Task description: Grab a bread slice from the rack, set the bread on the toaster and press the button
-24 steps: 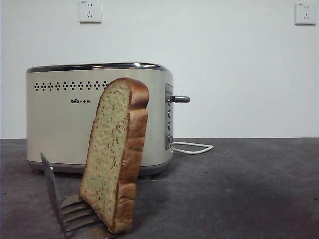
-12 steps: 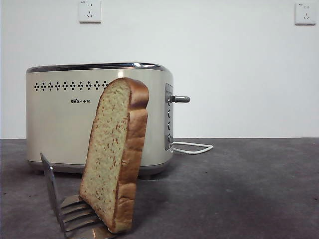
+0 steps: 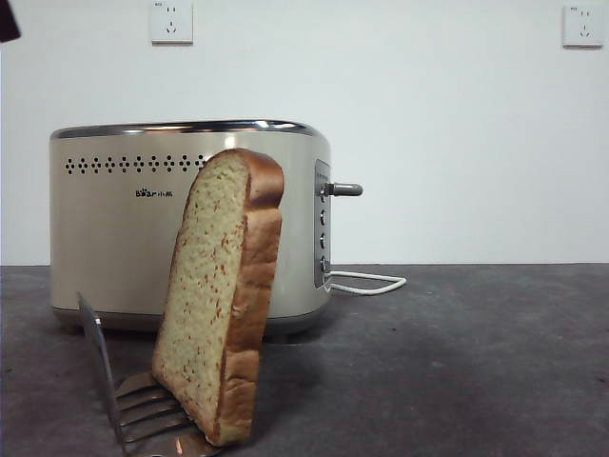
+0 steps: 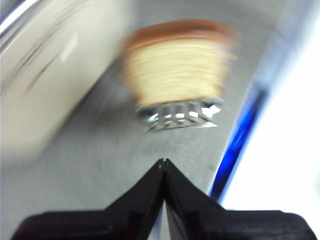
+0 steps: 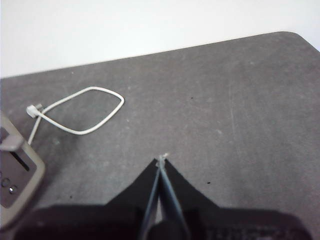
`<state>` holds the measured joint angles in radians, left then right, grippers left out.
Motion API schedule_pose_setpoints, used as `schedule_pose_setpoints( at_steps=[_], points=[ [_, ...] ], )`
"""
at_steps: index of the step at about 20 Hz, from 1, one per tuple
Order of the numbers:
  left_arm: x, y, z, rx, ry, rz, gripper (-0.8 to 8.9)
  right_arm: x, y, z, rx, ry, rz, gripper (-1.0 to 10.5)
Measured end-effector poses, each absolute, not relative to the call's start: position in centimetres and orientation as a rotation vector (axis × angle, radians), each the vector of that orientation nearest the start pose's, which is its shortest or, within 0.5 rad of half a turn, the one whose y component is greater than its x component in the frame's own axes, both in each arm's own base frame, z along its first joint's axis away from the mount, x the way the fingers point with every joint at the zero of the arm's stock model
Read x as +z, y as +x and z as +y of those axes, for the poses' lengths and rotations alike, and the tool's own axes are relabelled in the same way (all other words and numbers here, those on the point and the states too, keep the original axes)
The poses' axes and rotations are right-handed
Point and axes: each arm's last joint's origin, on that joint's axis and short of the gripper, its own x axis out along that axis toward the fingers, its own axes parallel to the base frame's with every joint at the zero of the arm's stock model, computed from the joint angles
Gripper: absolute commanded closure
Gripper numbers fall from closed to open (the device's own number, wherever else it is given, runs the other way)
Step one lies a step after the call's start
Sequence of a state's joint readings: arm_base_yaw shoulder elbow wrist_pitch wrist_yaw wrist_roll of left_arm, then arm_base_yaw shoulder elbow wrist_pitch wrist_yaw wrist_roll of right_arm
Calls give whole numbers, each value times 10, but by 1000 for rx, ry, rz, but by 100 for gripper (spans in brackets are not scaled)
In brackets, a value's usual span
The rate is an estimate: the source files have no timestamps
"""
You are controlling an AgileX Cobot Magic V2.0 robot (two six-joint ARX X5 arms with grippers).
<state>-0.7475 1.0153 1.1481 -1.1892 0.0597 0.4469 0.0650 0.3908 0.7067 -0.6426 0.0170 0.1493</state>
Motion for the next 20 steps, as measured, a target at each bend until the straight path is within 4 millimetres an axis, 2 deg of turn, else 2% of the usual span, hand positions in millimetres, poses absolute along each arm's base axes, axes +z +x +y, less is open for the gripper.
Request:
schedule_pose_setpoints(
  at_steps=[4,6,8,10,14,15,18,19,20],
  points=[
    [333,107,-131,-1297,1268,536,813,306,82,5,29,97,331,950],
    [332,109,-137,-1336,1393,444,813,306,82,5,30,93,331,950],
    [331,113,-144,-1329,1489,375,803,306,82,5,30,91,331,950],
    [330,117,-152,-1296,1562,320,752,306,82,5,30,90,331,950],
    [333,120,-166,-1324,1600,276,740,306,82,5,31,90,331,950],
    [336,121,-170,-1337,1602,269,703,306,82,5,30,90,331,950],
    [343,126,-182,-1384,1593,257,391,306,82,5,31,89,331,950],
    [346,129,-188,-1395,1591,255,316,306,82,5,31,84,330,950],
    [349,133,-194,-1403,1589,257,314,306,82,5,33,75,330,950]
  ],
)
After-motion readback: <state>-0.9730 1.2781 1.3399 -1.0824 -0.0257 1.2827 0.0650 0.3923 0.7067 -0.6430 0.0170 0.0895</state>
